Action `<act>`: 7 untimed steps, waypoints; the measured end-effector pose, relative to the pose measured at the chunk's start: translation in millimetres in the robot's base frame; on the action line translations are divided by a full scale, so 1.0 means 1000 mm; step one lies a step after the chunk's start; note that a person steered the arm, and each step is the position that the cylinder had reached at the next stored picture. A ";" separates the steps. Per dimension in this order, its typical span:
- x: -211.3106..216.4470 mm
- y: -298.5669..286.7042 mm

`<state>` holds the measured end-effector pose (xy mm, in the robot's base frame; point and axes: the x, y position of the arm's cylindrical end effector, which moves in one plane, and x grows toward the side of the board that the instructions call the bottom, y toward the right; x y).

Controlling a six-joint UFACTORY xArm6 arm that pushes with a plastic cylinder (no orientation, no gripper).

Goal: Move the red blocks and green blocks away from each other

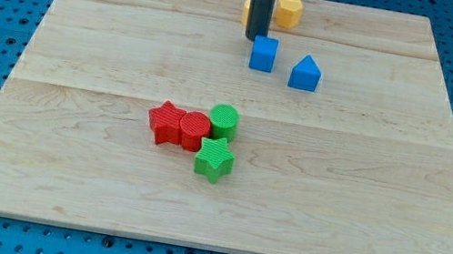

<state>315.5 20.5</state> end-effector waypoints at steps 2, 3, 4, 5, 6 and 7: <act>0.019 -0.037; 0.072 -0.055; 0.133 -0.038; 0.176 -0.025; 0.204 -0.034; 0.180 -0.026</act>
<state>495.5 -5.9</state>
